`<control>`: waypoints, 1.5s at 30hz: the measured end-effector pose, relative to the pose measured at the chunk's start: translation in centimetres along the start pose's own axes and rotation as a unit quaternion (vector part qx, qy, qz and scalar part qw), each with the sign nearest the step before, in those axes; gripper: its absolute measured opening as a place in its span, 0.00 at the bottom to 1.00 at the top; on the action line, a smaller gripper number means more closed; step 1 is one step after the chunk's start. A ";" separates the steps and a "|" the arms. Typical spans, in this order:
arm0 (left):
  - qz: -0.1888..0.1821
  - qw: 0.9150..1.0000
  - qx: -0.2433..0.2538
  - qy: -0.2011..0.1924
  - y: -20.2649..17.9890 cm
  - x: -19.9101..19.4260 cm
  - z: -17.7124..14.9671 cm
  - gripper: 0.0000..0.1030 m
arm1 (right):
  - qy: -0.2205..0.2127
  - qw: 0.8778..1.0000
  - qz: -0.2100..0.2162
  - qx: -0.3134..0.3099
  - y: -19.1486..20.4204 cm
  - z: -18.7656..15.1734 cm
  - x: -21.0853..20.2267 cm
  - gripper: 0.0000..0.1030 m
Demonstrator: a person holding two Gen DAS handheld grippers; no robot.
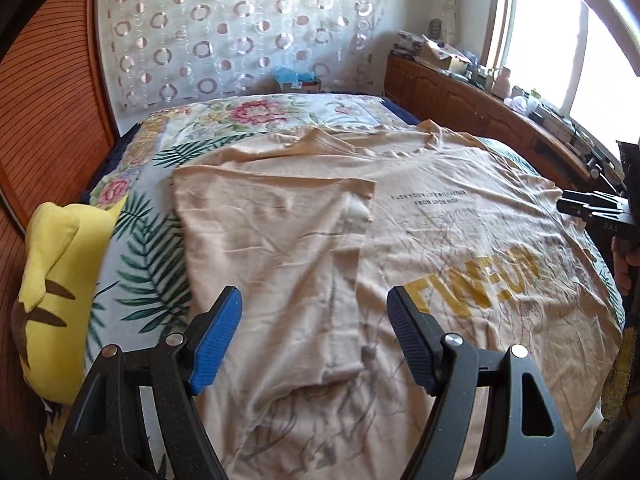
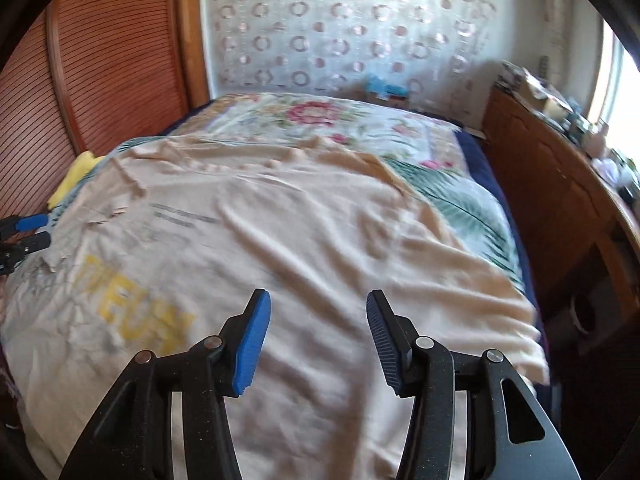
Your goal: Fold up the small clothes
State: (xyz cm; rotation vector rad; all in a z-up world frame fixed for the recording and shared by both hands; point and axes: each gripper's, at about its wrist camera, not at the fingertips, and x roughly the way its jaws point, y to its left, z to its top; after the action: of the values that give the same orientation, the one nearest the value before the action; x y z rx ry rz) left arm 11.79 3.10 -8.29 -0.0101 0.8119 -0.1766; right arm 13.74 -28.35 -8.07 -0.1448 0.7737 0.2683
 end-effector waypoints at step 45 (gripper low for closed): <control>0.013 0.998 0.038 0.056 -2.7 4.7 0.5 0.97 | -0.071 0.997 0.019 -0.030 -0.5 1.7 -6.9 0.04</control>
State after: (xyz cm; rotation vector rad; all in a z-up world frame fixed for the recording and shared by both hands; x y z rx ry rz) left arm 14.92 -0.38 -11.10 0.0824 0.9156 -0.1845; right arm 10.26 -29.68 -1.95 -0.1668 0.6287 0.3346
